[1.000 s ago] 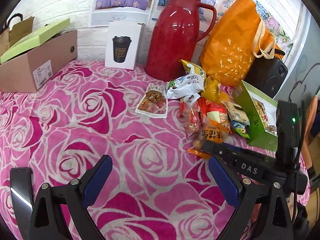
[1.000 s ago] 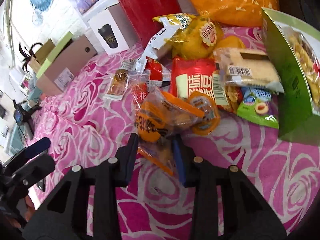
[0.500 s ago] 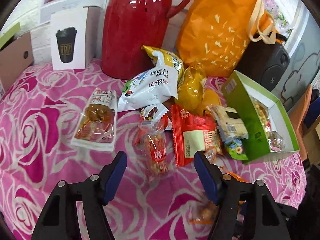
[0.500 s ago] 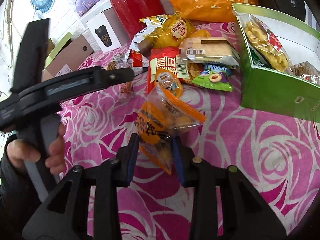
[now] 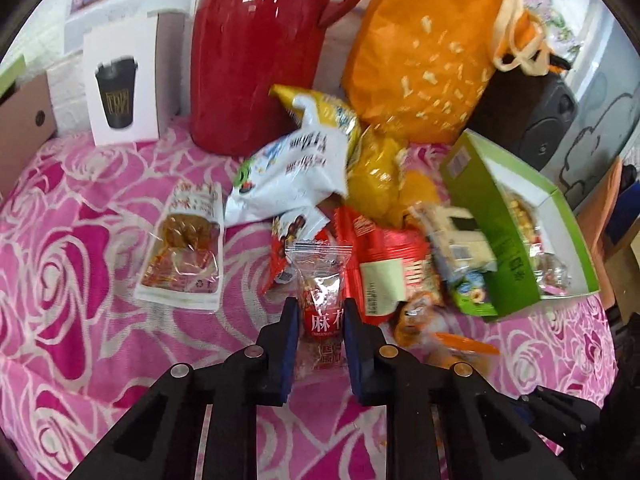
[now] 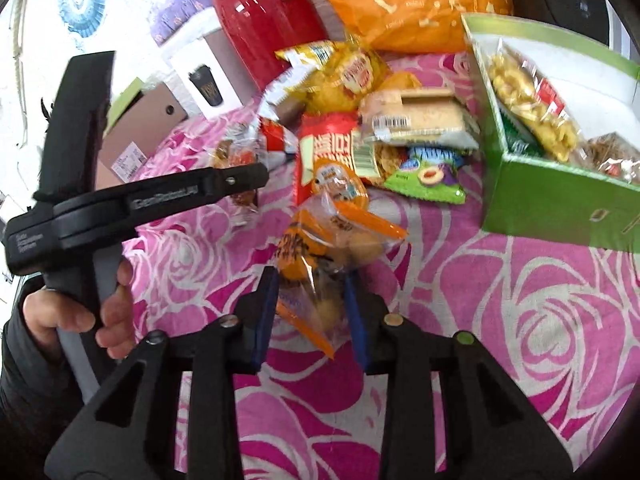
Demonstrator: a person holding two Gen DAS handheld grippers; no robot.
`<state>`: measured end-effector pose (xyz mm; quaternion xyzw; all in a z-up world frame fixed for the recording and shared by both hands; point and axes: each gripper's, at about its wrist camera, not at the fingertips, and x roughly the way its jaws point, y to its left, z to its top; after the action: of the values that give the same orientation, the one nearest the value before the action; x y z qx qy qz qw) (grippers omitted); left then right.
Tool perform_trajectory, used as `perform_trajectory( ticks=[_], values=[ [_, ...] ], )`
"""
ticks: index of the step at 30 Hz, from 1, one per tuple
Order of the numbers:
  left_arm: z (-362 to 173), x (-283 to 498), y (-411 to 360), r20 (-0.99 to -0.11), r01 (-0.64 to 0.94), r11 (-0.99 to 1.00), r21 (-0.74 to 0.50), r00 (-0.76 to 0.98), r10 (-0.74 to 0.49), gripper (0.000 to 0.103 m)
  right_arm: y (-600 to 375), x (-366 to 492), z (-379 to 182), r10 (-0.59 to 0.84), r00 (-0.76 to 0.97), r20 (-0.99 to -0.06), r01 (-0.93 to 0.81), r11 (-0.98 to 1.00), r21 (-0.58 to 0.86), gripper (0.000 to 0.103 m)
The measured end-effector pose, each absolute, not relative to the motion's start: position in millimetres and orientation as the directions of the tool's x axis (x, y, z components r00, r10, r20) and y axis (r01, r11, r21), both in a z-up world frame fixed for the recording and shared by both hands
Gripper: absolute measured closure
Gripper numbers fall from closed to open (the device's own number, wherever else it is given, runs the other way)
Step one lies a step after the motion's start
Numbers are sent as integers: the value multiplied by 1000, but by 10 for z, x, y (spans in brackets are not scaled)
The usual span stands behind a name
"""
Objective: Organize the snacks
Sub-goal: 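Grasp the orange-wrapped snack with the right tool while the left tool grasps the red-labelled clear bag, then carry both snacks into the green box and open both tools to release them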
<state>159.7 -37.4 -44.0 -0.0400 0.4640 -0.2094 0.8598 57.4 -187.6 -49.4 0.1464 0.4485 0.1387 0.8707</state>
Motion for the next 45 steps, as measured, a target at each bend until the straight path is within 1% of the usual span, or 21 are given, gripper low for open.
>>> perform_trajectory(
  ticks=[1,2,9,11,18,25,27,34,39,45],
  values=[
    [-363,1552,-371,-773,331,907,-261,491,-402,82,-1890,552,-456,385,566,-729,-118,913,390,80],
    [-291,1517,-375,-765,339,904,-259,500,-406,82,-1908,527,-408,387,575,-720,-119,911,395,81],
    [263,1232,-476,-690,407,879,-250,562,-457,82,-1956,357,-116,365,648,-669,-147,921,361,82],
    [371,1177,-524,-672,427,871,-242,574,-468,82,-2031,310,-39,361,675,-644,-139,919,369,85],
    [566,1015,-756,-648,485,841,-241,564,-511,82,-2340,212,142,302,734,-608,-77,927,367,85],
    [654,1029,-1130,-640,545,797,-260,521,-565,82,-2807,140,338,228,795,-562,-3,928,373,85],
    [676,1039,-1272,-638,565,785,-256,512,-576,82,-2973,142,392,182,813,-553,38,931,362,85],
    [629,1159,-1883,-655,630,736,-249,450,-607,82,-3532,210,390,45,827,-561,166,933,319,85],
    [504,1248,-2266,-683,657,718,-230,417,-600,82,-3832,314,318,0,819,-574,215,927,306,85],
    [359,1359,-2489,-696,672,708,-215,403,-594,80,-4158,413,208,-49,813,-580,275,911,308,84]
  ],
)
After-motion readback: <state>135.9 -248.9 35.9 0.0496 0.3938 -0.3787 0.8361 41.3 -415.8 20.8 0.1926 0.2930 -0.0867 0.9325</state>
